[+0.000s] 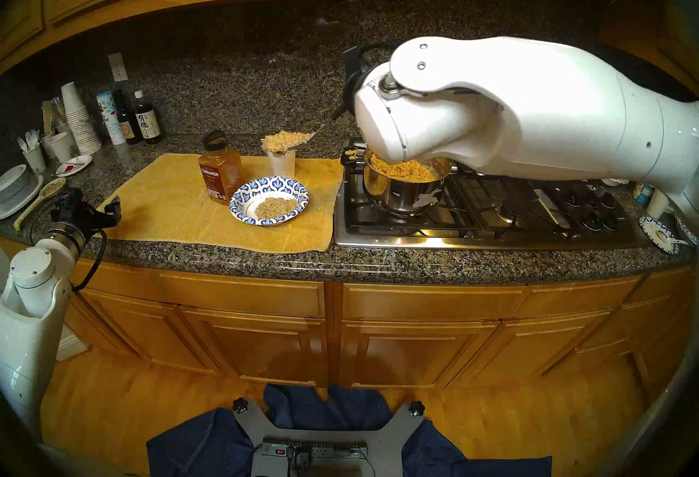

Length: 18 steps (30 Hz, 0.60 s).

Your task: Scoop oatmeal into bowl, add cinnamon, and put a spoon inside bowl

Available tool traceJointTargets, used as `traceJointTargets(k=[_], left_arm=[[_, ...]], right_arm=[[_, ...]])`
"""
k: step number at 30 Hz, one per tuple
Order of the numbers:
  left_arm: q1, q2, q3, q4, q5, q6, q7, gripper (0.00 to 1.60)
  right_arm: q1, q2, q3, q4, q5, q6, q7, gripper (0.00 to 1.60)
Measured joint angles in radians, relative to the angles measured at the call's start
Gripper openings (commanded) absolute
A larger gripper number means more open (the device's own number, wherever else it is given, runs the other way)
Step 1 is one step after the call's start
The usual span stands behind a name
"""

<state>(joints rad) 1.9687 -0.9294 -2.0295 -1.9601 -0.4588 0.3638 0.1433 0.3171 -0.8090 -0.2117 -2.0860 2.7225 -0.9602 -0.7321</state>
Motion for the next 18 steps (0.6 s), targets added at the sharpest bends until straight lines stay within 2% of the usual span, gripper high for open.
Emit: traceJointTargets(k=[9, 18], left_arm=[[0.0, 0.0, 0.0, 0.0, 0.0, 0.0, 0.0, 1.6], [0.0, 0.0, 0.0, 0.0, 0.0, 0.0, 0.0, 1.6]], right_arm=[[-0.01, -0.062, -0.013, 0.017, -0.017, 0.0, -0.004, 0.0], [0.004, -0.114, -0.057, 0.031, -0.062, 0.0, -0.03, 0.0]])
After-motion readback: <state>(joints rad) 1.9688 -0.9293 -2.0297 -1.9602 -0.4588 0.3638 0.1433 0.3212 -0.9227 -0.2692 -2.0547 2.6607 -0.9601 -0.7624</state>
